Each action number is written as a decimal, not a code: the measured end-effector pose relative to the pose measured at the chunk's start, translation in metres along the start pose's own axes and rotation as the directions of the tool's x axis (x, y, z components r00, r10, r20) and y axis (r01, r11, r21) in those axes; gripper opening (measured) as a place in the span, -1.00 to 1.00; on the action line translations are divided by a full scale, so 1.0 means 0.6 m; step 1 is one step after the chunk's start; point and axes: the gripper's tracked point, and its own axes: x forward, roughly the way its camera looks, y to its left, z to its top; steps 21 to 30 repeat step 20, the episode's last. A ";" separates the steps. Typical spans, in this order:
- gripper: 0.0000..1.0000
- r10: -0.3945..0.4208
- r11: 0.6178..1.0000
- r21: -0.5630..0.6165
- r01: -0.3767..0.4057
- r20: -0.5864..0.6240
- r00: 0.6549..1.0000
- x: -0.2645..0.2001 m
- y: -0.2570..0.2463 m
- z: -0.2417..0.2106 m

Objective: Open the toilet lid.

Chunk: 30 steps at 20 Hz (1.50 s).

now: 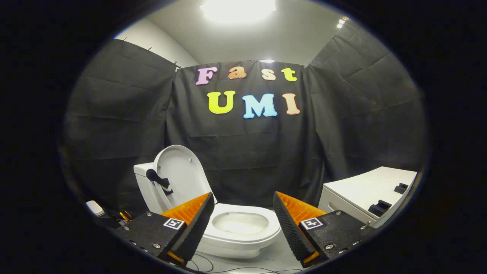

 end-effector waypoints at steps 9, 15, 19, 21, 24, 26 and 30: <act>0.90 0.016 1.000 -0.007 -0.016 -0.014 1.000 -0.004 0.010 -0.005; 0.90 0.001 1.000 0.013 -0.001 0.005 1.000 -0.004 0.000 0.004; 0.90 0.000 1.000 0.006 0.000 0.004 1.000 -0.003 -0.002 0.004; 0.90 0.000 1.000 0.002 0.000 0.003 1.000 -0.002 -0.005 0.002; 0.90 0.000 1.000 0.002 0.000 0.003 1.000 -0.002 -0.005 0.002; 0.90 0.000 1.000 0.002 0.000 0.003 1.000 -0.002 -0.005 0.002; 0.90 0.000 1.000 0.002 0.000 0.003 1.000 -0.002 -0.005 0.002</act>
